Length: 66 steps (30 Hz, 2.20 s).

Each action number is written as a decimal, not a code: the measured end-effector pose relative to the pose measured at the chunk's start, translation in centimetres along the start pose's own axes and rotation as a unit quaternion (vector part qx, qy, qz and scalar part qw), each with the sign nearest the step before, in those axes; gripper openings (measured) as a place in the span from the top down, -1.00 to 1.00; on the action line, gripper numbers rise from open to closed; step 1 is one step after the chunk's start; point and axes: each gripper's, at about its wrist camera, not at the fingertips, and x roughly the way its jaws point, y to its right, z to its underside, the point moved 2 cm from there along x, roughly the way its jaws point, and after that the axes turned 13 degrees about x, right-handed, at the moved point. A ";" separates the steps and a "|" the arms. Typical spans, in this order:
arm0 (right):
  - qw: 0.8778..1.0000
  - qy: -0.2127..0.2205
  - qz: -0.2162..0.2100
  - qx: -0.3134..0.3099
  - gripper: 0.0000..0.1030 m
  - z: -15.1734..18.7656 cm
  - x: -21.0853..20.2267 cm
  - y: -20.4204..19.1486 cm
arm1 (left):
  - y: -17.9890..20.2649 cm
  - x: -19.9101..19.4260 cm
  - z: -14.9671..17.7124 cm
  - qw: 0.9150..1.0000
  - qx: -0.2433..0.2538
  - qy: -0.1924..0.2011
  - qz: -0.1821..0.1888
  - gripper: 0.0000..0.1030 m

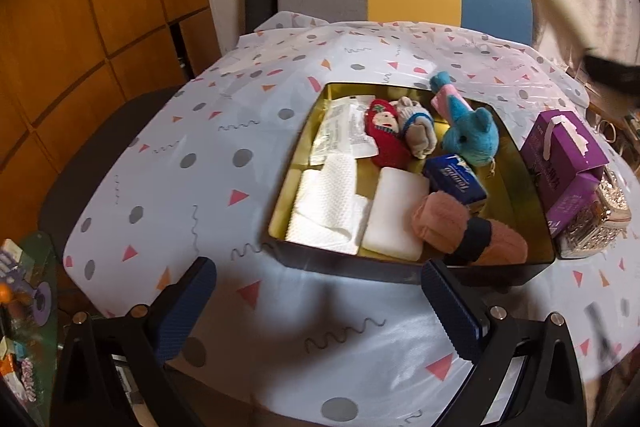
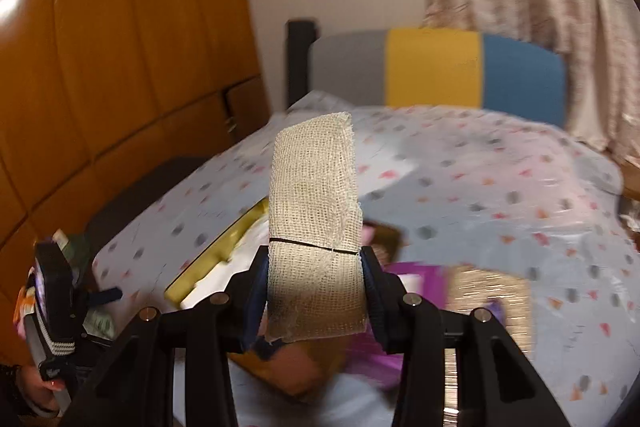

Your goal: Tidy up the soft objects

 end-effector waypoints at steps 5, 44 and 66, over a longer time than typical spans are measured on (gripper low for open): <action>0.998 -0.068 -0.016 -0.003 0.15 1.9 7.4 -3.3 | -0.7 -0.5 1.0 0.999 0.017 -0.005 -0.051 -1.00; 0.985 0.035 0.147 0.083 -0.53 6.3 1.7 -3.9 | -2.1 -1.9 -0.9 0.999 -0.018 -0.023 -0.042 -1.00; 0.963 0.044 0.230 0.131 -0.53 10.6 -3.9 -3.1 | 1.0 -6.9 -1.4 0.999 -0.014 0.003 0.029 -1.00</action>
